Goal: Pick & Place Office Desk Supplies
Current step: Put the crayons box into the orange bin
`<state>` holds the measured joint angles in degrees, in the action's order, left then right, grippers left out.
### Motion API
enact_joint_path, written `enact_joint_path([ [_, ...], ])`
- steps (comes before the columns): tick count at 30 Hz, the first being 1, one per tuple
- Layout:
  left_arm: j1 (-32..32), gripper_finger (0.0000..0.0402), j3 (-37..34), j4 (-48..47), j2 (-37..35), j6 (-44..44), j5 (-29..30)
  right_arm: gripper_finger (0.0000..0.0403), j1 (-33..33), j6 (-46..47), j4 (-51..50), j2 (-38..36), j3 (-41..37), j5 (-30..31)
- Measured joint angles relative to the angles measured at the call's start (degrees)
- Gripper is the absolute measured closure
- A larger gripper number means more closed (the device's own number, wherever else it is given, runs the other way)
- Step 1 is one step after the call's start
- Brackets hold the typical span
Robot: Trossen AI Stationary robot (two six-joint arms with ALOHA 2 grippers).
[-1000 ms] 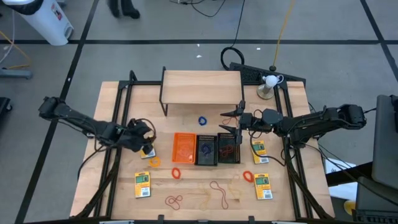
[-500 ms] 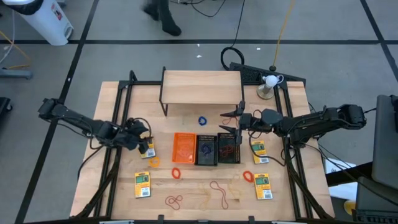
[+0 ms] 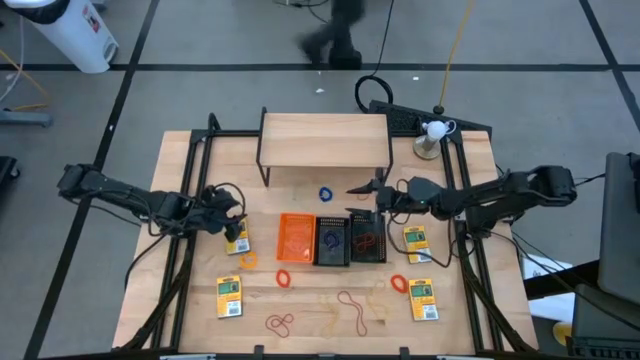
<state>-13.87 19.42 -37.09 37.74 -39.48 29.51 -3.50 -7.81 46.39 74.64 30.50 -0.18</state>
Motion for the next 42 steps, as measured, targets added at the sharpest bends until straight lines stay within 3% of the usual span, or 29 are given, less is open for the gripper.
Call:
enact_joint_path([
  [8, 0.4, 0.0176, 0.0, -0.7, 0.0, -1.9, -6.3, 0.0193, -0.9, 0.0, 0.1, 1.9, 1.7, 0.1],
  [17, -3.0, 0.0176, 0.0, 1.0, 0.2, -11.8, -30.5, 0.0193, -0.9, -0.3, 0.2, 1.6, 1.7, 0.0],
  [24, -9.0, 0.0176, 0.0, 1.2, 1.0, -21.5, -40.5, 0.0193, -0.9, -0.2, 0.1, 1.6, 1.7, -0.1],
  [33, -17.0, 0.0176, 0.0, 5.6, 7.0, -26.3, -42.0, 0.0193, -0.9, 0.8, 0.2, 1.6, 1.7, -0.1],
  [42, -18.6, 0.0176, 0.0, 12.0, 15.5, -25.2, -41.5, 0.0193, -0.8, 1.2, 0.4, 1.6, 1.7, -0.1],
])
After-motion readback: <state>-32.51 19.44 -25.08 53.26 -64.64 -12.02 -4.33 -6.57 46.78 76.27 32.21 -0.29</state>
